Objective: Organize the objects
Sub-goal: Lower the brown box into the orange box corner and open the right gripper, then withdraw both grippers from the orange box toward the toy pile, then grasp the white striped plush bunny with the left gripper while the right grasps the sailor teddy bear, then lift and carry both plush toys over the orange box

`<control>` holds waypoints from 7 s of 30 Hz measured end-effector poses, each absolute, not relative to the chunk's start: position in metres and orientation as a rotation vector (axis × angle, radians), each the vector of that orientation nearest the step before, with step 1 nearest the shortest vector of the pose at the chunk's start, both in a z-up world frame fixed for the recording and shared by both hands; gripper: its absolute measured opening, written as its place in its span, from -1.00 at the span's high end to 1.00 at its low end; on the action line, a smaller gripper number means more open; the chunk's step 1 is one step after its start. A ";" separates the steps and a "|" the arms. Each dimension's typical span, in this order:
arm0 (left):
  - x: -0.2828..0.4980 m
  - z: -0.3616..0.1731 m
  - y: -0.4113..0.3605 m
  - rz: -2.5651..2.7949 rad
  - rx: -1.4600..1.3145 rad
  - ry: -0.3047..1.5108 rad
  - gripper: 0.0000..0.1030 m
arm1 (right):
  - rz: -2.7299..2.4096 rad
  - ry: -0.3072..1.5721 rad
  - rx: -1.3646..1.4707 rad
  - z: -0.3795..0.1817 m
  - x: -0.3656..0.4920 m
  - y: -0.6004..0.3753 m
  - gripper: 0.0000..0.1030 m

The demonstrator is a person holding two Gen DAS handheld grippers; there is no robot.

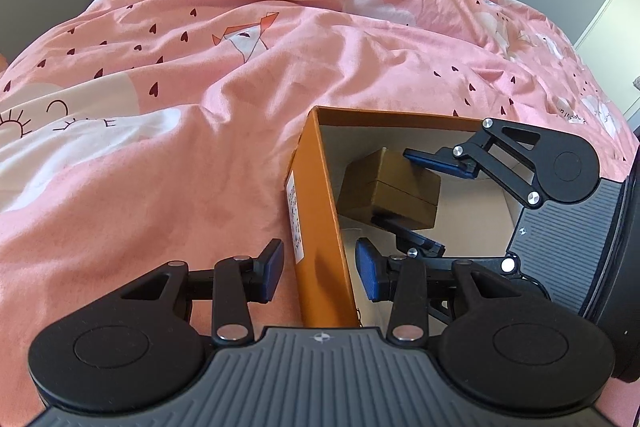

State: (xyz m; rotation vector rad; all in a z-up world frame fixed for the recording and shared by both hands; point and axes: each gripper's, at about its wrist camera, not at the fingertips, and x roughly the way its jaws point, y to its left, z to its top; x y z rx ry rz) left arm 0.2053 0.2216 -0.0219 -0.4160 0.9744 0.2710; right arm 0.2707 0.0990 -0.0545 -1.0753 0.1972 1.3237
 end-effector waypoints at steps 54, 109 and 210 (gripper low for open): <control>0.090 0.020 0.170 0.216 -0.068 0.764 -0.03 | 1.254 0.588 -0.381 0.023 0.266 -0.012 0.60; 0.102 -0.070 0.060 -0.019 -0.325 1.173 -0.47 | 1.074 1.166 -0.612 -0.046 0.181 -0.112 0.16; 0.219 -0.034 0.125 0.142 -0.405 1.054 -0.25 | 1.276 1.185 -0.457 -0.031 0.341 -0.016 0.09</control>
